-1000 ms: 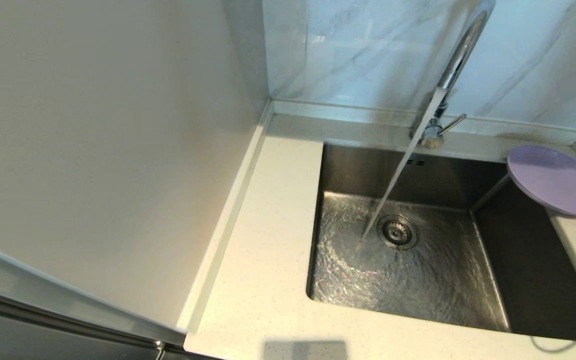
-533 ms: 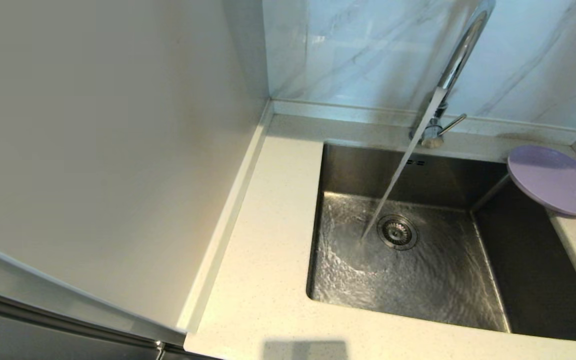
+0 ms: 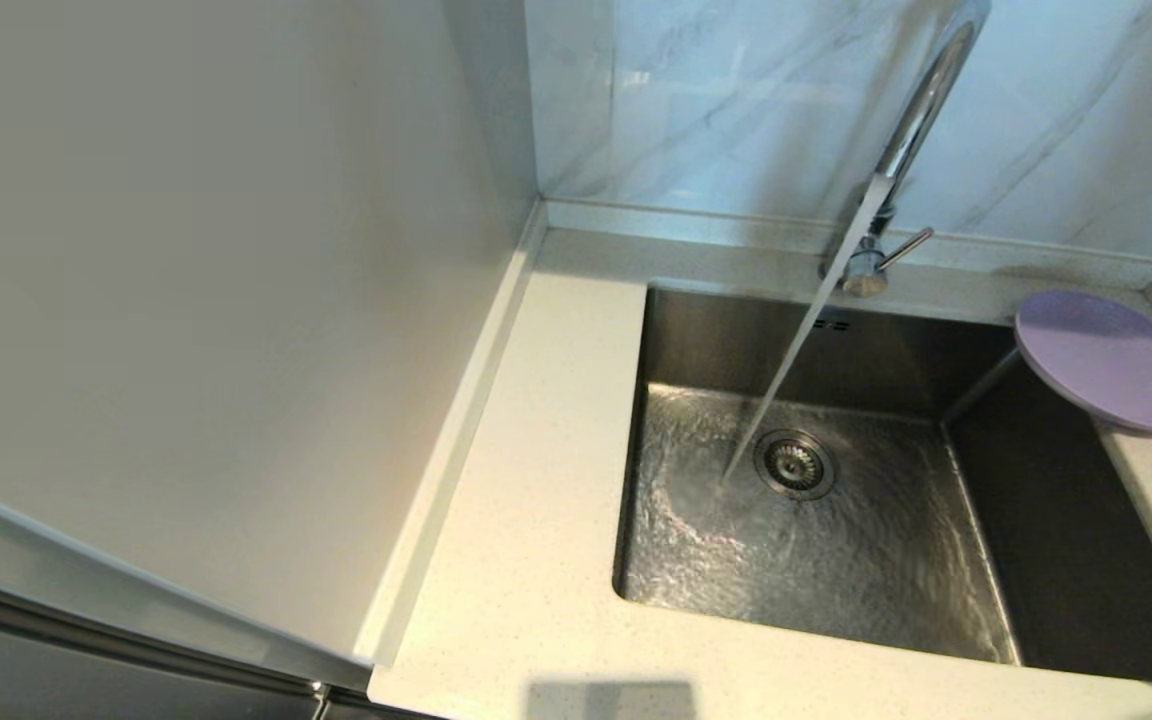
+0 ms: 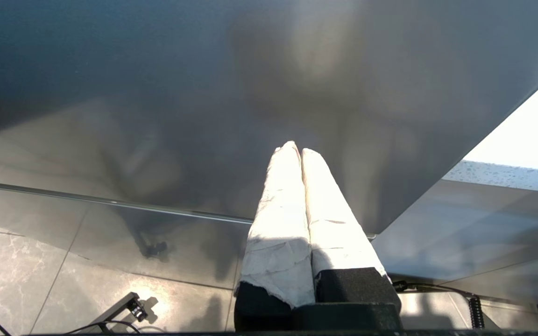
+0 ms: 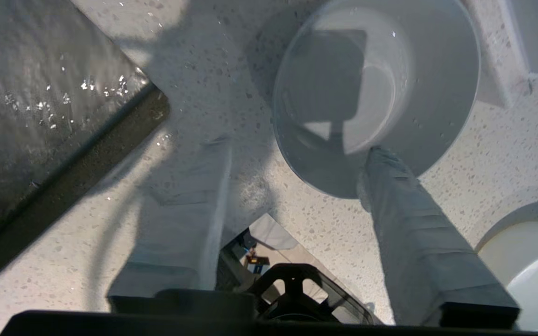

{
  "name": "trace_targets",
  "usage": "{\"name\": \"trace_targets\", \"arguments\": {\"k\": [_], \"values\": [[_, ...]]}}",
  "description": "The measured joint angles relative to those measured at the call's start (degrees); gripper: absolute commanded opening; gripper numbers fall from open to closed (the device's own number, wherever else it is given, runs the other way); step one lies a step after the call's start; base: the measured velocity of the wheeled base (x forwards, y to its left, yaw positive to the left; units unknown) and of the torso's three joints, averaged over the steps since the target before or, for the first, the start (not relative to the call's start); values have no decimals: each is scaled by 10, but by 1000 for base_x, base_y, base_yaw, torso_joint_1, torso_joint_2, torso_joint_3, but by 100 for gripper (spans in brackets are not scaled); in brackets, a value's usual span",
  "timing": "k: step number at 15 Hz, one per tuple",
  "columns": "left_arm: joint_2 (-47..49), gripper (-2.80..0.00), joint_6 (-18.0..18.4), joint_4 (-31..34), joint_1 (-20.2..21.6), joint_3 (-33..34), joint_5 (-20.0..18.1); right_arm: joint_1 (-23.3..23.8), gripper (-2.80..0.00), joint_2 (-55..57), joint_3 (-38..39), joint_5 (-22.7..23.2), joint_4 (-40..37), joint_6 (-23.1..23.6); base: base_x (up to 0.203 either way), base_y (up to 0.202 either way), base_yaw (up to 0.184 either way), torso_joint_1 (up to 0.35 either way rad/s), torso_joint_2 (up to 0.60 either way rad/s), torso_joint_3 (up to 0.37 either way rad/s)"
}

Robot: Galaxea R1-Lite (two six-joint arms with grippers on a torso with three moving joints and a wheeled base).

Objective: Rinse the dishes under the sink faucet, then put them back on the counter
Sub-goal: Pick up the bowl

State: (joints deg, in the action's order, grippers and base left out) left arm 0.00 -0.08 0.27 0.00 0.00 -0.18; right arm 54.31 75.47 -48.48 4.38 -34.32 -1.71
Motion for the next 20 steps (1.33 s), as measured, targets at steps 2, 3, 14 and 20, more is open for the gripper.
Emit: {"name": "trace_targets", "arguments": {"k": [2, 3, 14, 20], "values": [[0, -280, 0, 0, 0, 0, 0, 3, 0, 2, 10, 3, 0, 0, 0, 0, 0, 0, 0, 0], [0, -280, 0, 0, 0, 0, 0, 3, 0, 3, 16, 3, 0, 0, 0, 0, 0, 0, 0, 0], [0, -280, 0, 0, 0, 0, 0, 2, 0, 45, 69, 26, 108, 14, 0, 0, 0, 0, 0, 0], [0, -280, 0, 0, 0, 0, 0, 3, 0, 75, 130, 17, 227, 33, 0, 0, 0, 0, 0, 0]]}}
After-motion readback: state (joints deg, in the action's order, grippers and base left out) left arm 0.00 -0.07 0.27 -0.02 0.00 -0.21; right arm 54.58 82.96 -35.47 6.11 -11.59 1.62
